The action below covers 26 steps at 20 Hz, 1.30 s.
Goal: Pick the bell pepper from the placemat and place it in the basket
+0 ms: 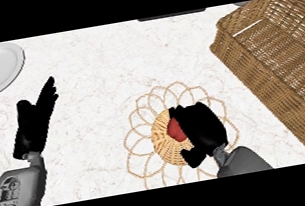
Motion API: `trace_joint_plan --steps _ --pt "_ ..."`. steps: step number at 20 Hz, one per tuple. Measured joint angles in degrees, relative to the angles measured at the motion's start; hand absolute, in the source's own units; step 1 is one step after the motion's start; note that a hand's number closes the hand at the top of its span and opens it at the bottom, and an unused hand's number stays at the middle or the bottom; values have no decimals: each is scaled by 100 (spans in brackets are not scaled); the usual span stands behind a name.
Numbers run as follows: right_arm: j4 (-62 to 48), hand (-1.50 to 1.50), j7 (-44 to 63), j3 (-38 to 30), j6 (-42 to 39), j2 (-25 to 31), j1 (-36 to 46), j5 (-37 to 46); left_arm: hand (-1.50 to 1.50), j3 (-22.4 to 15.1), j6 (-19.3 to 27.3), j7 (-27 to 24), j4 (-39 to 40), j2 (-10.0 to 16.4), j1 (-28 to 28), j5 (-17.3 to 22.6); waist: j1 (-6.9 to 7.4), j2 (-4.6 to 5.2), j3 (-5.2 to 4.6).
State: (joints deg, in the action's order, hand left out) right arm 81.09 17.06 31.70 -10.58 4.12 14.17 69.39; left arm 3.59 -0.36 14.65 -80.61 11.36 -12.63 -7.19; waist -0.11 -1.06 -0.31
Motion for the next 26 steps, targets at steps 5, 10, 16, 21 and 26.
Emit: trace_joint_plan --steps 5,10,16,21,26 --pt "606 150 138 331 -344 133 -247 386 0 14 -2 -111 102 -35 27 -50 -2 54 20" --pt "1543 150 180 16 -705 -111 -521 -226 0 72 -34 -184 112 -4 75 -30 -21 82 27" --pt "3150 150 729 -89 -740 -340 -794 -1438 0 83 -35 -182 92 -17 109 -23 -57 77 31" --pt "4502 150 1904 -414 -872 -390 -289 -2374 0 100 -64 -179 109 17 86 -27 -28 80 27" --pt "5076 150 3324 -1077 -1278 -411 1003 -3069 0 51 -77 -238 152 -32 81 -57 12 88 22"
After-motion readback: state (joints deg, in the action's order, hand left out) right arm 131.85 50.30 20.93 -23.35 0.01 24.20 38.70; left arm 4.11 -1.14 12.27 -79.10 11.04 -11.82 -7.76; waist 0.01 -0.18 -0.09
